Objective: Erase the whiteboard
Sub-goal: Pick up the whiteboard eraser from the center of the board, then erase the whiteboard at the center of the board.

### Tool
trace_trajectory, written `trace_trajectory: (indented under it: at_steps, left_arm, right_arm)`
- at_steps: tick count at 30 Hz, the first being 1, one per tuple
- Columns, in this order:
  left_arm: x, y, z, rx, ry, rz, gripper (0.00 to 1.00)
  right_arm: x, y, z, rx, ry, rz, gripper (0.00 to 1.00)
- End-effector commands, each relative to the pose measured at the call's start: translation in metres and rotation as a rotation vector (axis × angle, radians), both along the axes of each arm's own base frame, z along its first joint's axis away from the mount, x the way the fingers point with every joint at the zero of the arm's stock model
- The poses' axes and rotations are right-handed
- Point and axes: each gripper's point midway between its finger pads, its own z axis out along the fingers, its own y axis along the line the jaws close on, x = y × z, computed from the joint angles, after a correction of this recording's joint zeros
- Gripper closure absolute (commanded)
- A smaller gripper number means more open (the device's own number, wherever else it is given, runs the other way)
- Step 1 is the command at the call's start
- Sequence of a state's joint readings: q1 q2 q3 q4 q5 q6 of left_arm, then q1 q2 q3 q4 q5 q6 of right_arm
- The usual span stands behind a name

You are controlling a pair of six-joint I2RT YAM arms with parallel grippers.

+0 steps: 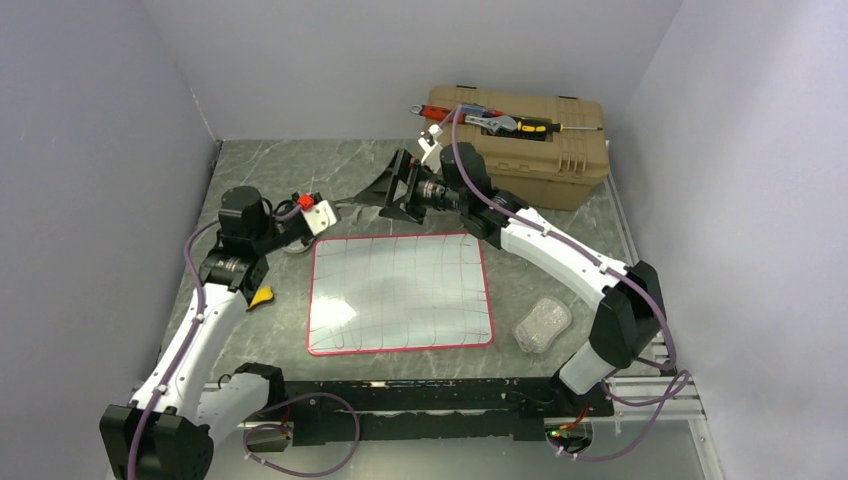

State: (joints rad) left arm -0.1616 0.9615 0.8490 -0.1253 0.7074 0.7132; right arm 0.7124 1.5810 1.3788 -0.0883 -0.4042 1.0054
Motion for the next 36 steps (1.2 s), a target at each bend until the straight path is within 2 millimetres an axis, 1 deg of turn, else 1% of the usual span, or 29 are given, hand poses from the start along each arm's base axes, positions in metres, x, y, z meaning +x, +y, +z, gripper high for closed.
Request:
trace_trajectory:
  at_steps: [1,2,4,8,11,13,14,15,16,17,18,19,21,22,24,26,28,30,32,34,36]
  left_arm:
    - [0.004,-0.002,0.024,0.018,-0.143,0.003,0.98]
    - [0.004,-0.002,0.022,0.019,-0.141,0.001,0.98]
    - [0.002,-0.005,0.019,0.021,-0.134,-0.01,0.98]
    - [-0.003,-0.012,0.016,0.023,-0.132,-0.043,0.98]
    - [-0.008,-0.016,0.013,0.031,-0.137,-0.061,0.98]
    - [-0.013,-0.018,0.008,0.042,-0.126,-0.084,0.98]
    - [-0.016,-0.02,0.005,0.045,-0.111,-0.095,0.98]
    - [-0.019,-0.021,0.0,0.05,-0.085,-0.105,0.96]
    - [-0.02,-0.022,-0.002,0.046,-0.063,-0.107,0.92]
    - [-0.021,-0.022,-0.008,0.042,-0.022,-0.104,0.77]
    - [-0.022,-0.022,-0.012,0.037,0.02,-0.097,0.57]
    - [-0.022,-0.021,-0.019,0.033,0.08,-0.084,0.43]
    - [-0.018,-0.015,-0.033,0.02,0.22,-0.014,0.2]
    - [-0.013,-0.01,-0.042,0.004,0.317,0.059,0.14]
    - [-0.008,0.003,-0.061,0.023,0.475,0.176,0.1]
    - [-0.007,0.015,-0.082,0.053,0.633,0.261,0.09]
    - [-0.008,0.03,-0.101,0.054,0.786,0.344,0.09]
    - [-0.008,0.045,-0.119,0.042,0.919,0.415,0.1]
    - [-0.011,0.058,-0.14,0.064,1.025,0.468,0.12]
    - [-0.011,0.068,-0.161,0.098,1.084,0.518,0.14]
    - [-0.009,0.076,-0.179,0.123,1.116,0.557,0.16]
  right_arm:
    - [-0.011,0.016,0.042,0.179,0.012,0.08,0.06]
    - [-0.011,0.019,0.043,0.183,0.007,0.082,0.08]
    - [-0.009,0.024,0.039,0.155,0.004,0.074,0.13]
    - [-0.003,0.03,0.022,0.139,0.045,0.064,0.23]
    - [0.001,0.03,0.013,0.129,0.062,0.041,0.37]
    - [0.004,0.027,0.012,0.123,0.055,0.013,0.5]
    - [0.005,0.026,0.011,0.118,0.051,0.003,0.62]
    - [0.005,0.024,0.009,0.11,0.047,-0.007,0.79]
    - [0.005,0.021,0.007,0.097,0.041,-0.014,0.94]
    - [0.005,0.018,0.004,0.075,0.036,-0.023,1.0]
    - [0.006,0.014,-0.002,0.039,0.022,-0.031,1.0]
    - [0.007,0.008,-0.009,0.002,0.018,-0.042,1.0]
    - [0.008,-0.007,-0.023,-0.079,-0.003,-0.069,1.0]
    - [0.01,-0.017,-0.033,-0.147,-0.019,-0.085,1.0]
    - [0.015,-0.044,-0.057,-0.324,-0.039,-0.123,1.0]
    - [0.019,-0.079,-0.084,-0.546,-0.057,-0.162,1.0]
    - [0.02,-0.125,-0.111,-0.793,-0.056,-0.214,1.0]
    - [0.016,-0.16,-0.126,-0.963,-0.056,-0.224,1.0]
    - [0.011,-0.187,-0.14,-1.076,-0.04,-0.214,1.0]
    - [0.004,-0.205,-0.157,-1.146,0.005,-0.189,1.0]
    - [0.004,-0.224,-0.174,-1.22,0.042,-0.198,1.0]
